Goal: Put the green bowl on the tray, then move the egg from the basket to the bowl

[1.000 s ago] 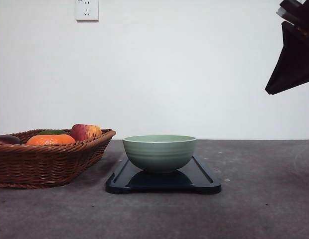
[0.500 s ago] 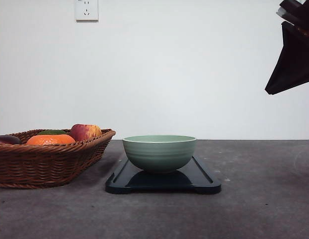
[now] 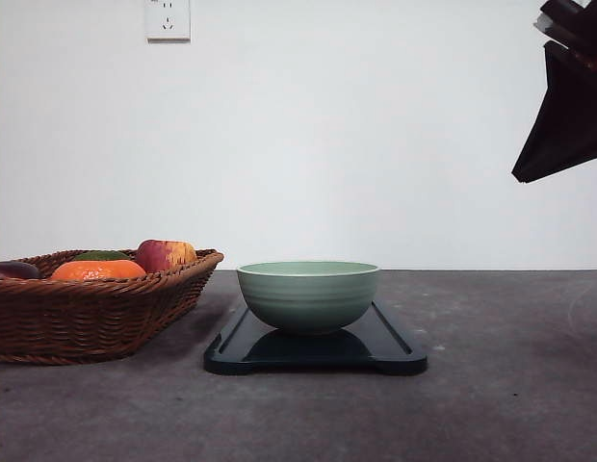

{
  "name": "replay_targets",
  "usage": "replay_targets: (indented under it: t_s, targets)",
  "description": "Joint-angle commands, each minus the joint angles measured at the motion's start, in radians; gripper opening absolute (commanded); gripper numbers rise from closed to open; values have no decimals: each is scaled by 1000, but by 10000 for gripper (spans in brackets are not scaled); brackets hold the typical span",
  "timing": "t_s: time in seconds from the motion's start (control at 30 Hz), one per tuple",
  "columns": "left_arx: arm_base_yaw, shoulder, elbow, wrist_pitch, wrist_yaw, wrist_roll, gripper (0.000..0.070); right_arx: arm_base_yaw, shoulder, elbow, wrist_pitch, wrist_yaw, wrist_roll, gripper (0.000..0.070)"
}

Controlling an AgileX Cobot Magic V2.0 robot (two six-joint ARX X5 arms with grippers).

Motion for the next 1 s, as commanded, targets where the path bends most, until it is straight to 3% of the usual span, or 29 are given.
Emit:
replay_targets:
  t_s: [0.0, 0.17, 0.27, 0.37, 0.67, 0.97]
  targets:
    - [2, -2, -19, -6, 0, 4, 0, 5, 6, 5, 12, -3, -8, 16]
    - [2, -2, -19, -6, 0, 4, 0, 5, 5, 5, 12, -3, -8, 16]
    - [2, -2, -19, -6, 0, 4, 0, 0, -21, 2, 12, 34, -87, 16]
    - [2, -2, -19, -6, 0, 4, 0, -20, -82, -49, 77, 52, -119, 16]
    - [2, -2, -19, -6, 0, 4, 0, -204, -435, -423, 399, 64, -108, 16]
    - [2, -2, -19, -6, 0, 4, 0, -347, -785, -626, 402, 91, -106, 16]
